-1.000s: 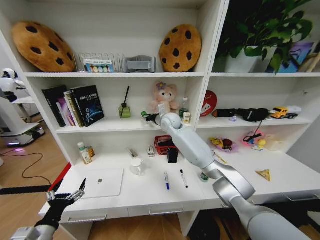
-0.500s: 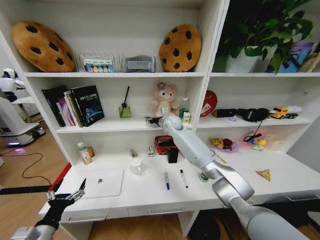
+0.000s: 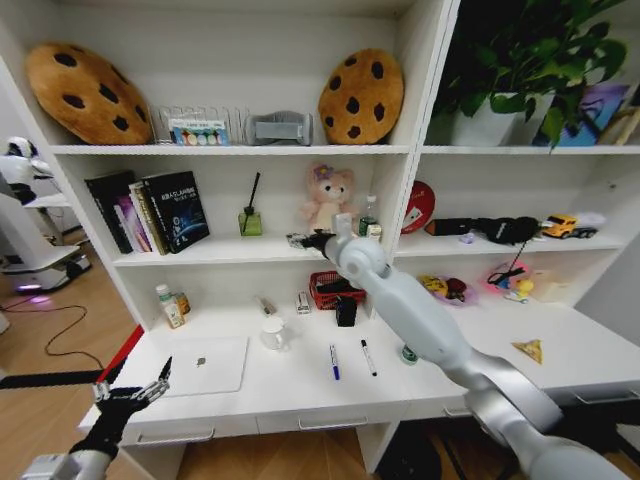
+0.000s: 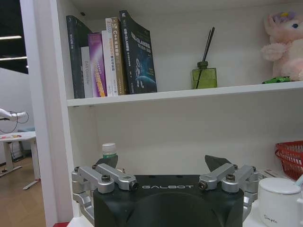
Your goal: Organize the objects on the table.
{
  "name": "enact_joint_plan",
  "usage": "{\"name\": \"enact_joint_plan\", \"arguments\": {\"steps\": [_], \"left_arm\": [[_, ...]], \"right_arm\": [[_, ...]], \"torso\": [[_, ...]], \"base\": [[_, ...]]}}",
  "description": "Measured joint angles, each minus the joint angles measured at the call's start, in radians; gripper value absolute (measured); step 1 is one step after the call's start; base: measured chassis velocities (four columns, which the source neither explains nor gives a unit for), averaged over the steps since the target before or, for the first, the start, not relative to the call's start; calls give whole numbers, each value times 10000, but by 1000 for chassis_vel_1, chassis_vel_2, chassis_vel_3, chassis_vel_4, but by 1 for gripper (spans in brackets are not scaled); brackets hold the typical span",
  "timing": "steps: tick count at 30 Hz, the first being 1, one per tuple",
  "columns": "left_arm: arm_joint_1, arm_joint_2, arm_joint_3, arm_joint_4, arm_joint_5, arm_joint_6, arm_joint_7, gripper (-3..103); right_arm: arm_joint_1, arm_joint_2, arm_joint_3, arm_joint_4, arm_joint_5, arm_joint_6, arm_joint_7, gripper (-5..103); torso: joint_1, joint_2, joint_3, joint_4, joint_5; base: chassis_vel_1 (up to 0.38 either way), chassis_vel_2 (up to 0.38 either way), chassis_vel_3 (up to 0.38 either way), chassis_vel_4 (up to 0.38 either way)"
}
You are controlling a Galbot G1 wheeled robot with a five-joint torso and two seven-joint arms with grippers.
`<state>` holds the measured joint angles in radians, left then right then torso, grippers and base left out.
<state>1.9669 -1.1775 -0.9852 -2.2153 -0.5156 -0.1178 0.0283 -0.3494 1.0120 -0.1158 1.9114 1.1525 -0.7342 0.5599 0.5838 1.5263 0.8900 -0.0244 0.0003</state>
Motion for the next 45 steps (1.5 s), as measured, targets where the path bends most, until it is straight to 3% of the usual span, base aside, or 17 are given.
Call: {"name": "enact_joint_plan", "arguments": {"steps": [2, 3, 6, 11, 16, 22, 32, 41, 45], "left_arm": [[0, 0, 0, -1, 0, 1, 5, 100], [0, 0, 0, -1, 0, 1, 5, 100], [0, 0, 1, -1, 0, 1, 6, 100], [0, 0, 1, -1, 0, 0, 6, 100], [0, 0, 0, 0, 0, 1, 7, 100], [0, 0, 1, -1, 0, 1, 9, 100], [0, -1, 1, 0, 0, 1, 10, 100], [0, -1, 1, -1, 0, 1, 9, 100], [0, 0, 1, -1, 0, 1, 10, 100]], "right_arm": [[-1377, -650, 573, 980, 483, -4, 751, 100], [-1377, -650, 573, 980, 483, -4, 751, 100], [-3455, -1018, 1586, 1612, 594, 31, 1106, 100], [-5124, -838, 2071, 1547, -37, 191, 768, 100], [-6524, -34, 1942, 457, -1411, 926, 635, 100], [-6598, 921, 1639, -461, -2167, 1310, 257, 100], [-6351, 1729, 1214, -1186, -2426, 1350, 543, 102], [-6104, 1822, 1035, -1969, -2821, 1521, 261, 88], [-5957, 1850, 880, -2166, -2885, 1539, 236, 76]], "torso": [[0, 0, 0, -2, 3], [0, 0, 0, -2, 3], [-1, 1, 0, 2, -1], [0, 0, 0, 4, -1], [0, -1, 0, 6, -1], [2, -1, 2, 7, -3], [3, -1, 2, 6, -5], [3, -2, 2, 5, -4], [2, -2, 2, 5, -3]], "base": [[0, 0, 0, 0], [0, 0, 0, 0], [0, 0, 0, 0], [0, 0, 0, 0], [0, 0, 0, 0], [0, 0, 0, 0], [0, 0, 0, 0], [0, 0, 0, 0], [0, 0, 0, 0]]}}
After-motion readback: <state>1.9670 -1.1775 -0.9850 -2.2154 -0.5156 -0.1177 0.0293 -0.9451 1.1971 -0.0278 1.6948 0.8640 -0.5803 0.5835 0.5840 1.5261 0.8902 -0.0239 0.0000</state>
